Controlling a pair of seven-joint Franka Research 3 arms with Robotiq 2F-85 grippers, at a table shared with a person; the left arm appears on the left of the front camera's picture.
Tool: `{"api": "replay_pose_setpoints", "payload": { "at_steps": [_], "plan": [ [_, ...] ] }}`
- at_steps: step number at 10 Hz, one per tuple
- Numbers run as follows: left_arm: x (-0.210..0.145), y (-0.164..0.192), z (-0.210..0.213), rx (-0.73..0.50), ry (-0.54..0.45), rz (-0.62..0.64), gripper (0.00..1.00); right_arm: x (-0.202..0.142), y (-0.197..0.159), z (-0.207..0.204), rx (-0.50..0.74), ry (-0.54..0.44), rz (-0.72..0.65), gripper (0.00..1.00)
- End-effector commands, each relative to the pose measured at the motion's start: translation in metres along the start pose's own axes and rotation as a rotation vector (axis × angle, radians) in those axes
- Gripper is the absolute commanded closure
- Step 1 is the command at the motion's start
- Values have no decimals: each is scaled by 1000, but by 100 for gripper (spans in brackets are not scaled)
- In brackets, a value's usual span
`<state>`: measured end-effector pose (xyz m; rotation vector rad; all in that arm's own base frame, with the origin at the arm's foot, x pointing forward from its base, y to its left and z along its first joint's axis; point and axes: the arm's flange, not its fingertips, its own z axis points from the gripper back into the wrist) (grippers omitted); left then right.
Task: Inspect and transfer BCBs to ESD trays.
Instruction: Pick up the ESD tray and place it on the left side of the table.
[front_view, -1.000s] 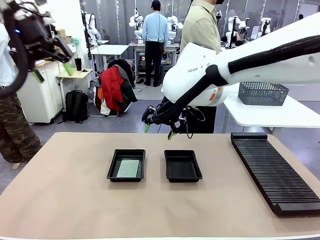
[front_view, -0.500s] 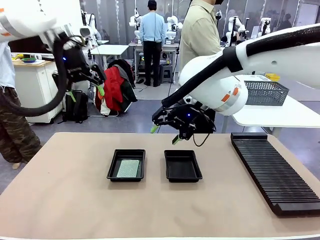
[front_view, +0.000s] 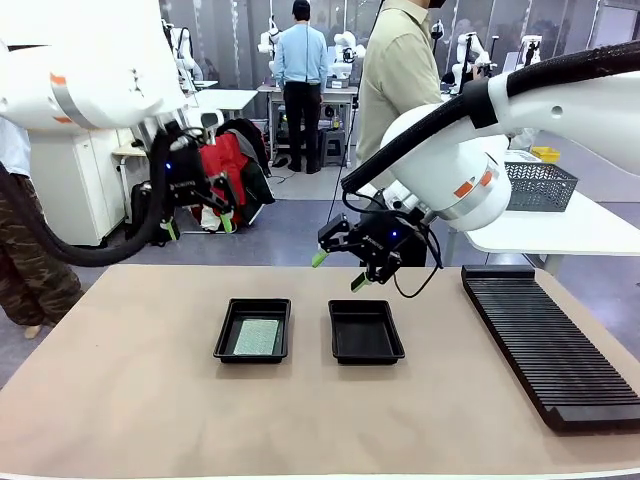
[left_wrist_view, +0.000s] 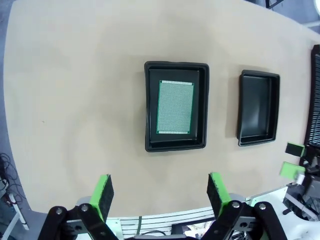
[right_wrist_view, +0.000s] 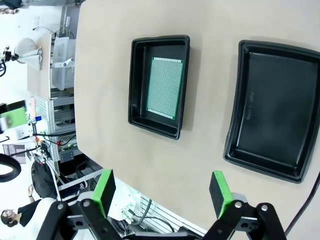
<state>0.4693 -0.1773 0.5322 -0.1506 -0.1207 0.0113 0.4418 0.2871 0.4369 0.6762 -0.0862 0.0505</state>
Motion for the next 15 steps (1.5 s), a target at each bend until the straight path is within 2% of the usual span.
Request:
{"api": "replay_pose_setpoints", "payload": {
  "at_steps": [1,9,15],
  "plan": [
    [4,-4,-25,46,-8,-11,0,4,-11,-4,50,23,16,0],
    [29,-12,-128,99,40,-41,0,9,-20,-18,105,44,3,0],
    [29,-7,-178,105,51,-46,0,6,-23,-20,126,36,-6,0]
  ]
}}
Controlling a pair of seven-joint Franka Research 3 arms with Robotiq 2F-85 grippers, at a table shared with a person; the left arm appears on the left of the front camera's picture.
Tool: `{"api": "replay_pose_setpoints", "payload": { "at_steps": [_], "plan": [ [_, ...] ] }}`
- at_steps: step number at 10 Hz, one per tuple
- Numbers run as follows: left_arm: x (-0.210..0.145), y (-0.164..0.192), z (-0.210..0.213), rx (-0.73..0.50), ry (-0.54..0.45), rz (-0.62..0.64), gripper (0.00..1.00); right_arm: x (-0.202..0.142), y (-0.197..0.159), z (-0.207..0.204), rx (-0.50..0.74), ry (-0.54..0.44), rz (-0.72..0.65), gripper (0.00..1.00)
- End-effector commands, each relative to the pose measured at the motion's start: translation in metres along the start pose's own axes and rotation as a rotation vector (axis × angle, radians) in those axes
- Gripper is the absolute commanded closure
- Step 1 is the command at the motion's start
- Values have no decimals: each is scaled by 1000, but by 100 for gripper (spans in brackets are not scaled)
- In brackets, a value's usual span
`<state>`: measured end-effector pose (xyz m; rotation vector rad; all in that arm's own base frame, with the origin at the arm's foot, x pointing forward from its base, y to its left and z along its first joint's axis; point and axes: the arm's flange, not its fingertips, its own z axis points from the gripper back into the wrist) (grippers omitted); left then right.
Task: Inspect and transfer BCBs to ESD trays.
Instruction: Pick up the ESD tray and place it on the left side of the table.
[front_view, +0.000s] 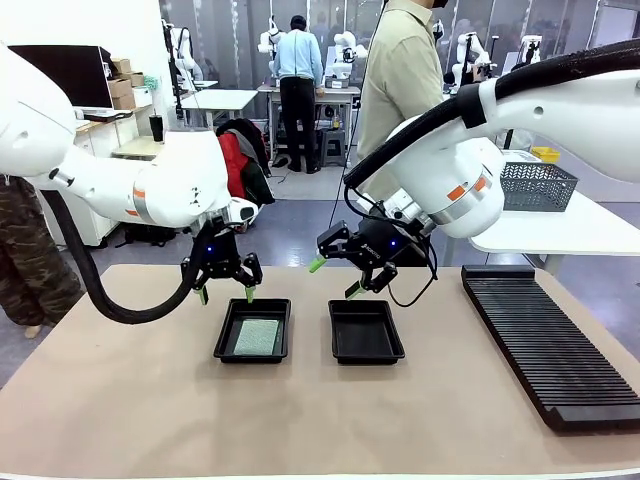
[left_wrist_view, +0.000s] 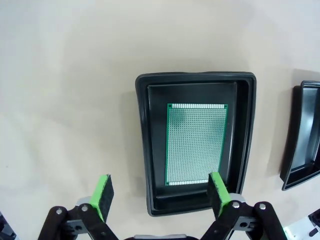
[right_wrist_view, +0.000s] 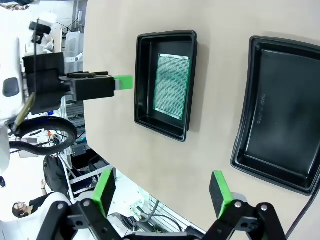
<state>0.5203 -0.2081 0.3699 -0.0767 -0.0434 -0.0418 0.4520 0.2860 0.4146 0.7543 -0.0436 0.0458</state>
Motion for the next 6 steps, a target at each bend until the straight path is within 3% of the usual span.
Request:
{"api": "replay_pose_setpoints", "payload": {
  "at_steps": [1,6],
  "plan": [
    [-1,-3,-18,38,-23,8,0,-2,-9,-3,48,2,14,0],
    [3,-1,-54,73,-19,31,0,-2,-13,-12,56,15,18,0]
  ]
}}
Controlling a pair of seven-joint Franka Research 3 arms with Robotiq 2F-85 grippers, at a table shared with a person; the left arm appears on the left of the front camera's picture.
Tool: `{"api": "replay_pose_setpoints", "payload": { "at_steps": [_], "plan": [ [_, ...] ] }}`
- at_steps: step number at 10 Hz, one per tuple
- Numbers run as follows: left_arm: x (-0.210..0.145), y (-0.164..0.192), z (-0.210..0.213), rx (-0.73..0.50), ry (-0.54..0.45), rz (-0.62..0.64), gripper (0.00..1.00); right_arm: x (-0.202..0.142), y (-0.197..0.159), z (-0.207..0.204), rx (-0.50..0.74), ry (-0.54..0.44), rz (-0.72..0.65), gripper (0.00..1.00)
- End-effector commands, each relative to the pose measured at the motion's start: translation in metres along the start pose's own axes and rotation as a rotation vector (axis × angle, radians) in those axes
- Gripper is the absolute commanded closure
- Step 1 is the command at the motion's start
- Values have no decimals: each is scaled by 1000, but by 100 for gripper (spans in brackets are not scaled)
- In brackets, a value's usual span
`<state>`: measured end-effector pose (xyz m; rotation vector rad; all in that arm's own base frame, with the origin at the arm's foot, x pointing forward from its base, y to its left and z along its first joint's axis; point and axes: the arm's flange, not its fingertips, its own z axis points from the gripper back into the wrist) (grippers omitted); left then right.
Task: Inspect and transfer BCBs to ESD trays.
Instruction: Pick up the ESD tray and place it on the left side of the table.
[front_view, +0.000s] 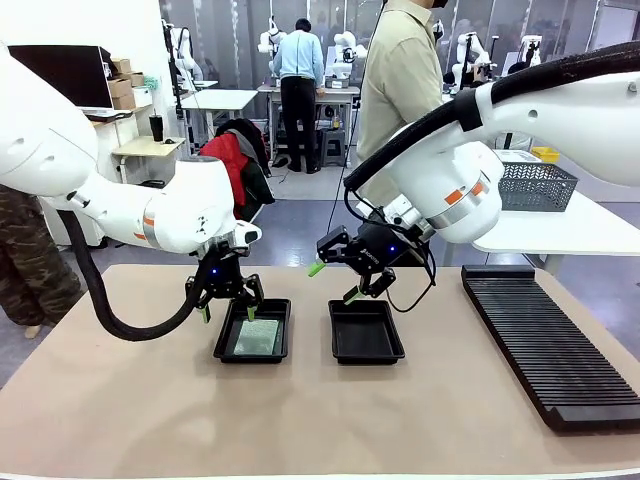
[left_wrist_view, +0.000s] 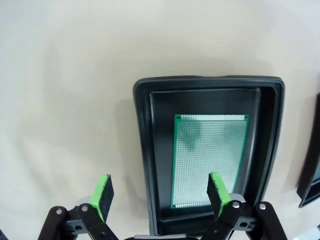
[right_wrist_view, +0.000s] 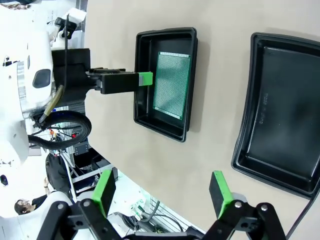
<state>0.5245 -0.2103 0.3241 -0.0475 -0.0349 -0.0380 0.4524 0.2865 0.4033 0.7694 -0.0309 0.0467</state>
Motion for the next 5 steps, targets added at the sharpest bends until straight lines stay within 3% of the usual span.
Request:
{"api": "replay_pose_setpoints", "payload": {
  "at_steps": [1,5],
  "plan": [
    [3,-2,-16,45,-19,26,0,0,1,2,1,-4,-1,0],
    [8,2,-29,40,-18,41,0,0,1,2,1,-4,-1,0]
  ]
}}
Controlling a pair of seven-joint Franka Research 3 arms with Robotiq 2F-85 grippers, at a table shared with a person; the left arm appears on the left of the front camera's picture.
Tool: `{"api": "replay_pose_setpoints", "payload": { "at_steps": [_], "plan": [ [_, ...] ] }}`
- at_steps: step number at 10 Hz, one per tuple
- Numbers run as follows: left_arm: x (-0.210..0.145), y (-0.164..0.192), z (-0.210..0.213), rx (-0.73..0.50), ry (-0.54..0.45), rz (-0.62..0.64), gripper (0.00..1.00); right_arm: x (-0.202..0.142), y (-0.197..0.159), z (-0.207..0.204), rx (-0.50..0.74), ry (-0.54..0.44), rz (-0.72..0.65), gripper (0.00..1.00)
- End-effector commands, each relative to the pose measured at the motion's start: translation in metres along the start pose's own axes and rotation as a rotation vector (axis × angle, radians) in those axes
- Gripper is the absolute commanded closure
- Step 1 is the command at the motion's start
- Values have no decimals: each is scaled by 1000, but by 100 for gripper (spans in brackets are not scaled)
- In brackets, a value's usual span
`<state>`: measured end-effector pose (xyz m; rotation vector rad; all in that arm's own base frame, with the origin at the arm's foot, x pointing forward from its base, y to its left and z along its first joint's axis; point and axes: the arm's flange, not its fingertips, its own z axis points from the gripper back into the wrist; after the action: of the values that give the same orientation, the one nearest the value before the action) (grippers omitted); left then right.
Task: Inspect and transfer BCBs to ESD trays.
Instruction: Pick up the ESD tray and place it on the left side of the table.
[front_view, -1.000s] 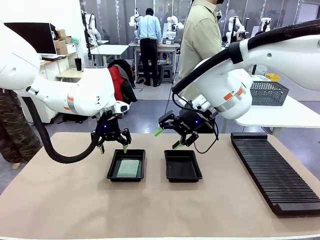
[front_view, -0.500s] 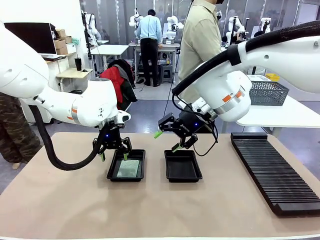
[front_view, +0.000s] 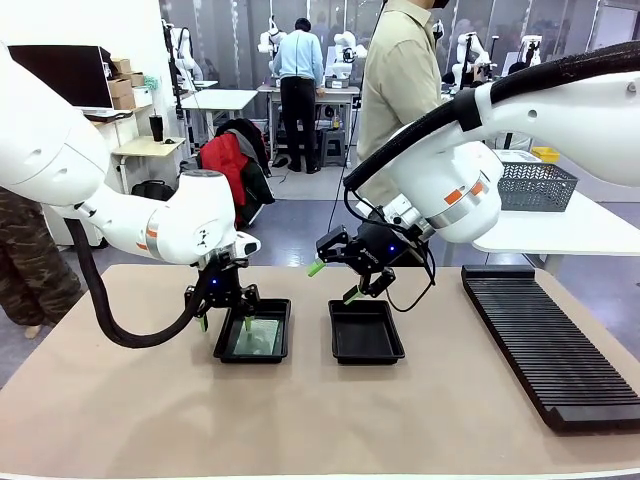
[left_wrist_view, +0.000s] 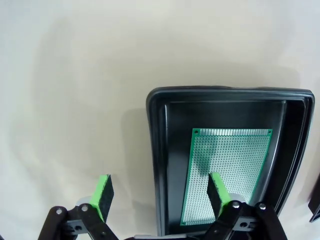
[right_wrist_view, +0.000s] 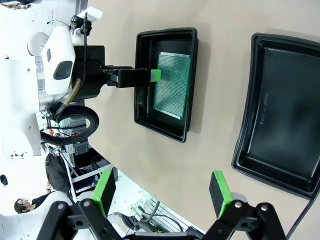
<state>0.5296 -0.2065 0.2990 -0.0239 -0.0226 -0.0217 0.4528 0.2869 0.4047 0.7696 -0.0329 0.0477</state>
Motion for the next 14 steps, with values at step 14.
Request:
{"api": "replay_pose_setpoints", "payload": {
  "at_steps": [14],
  "plan": [
    [-10,8,2,-24,-15,1,37,0,0,1,1,-2,-3,0]
  ]
}}
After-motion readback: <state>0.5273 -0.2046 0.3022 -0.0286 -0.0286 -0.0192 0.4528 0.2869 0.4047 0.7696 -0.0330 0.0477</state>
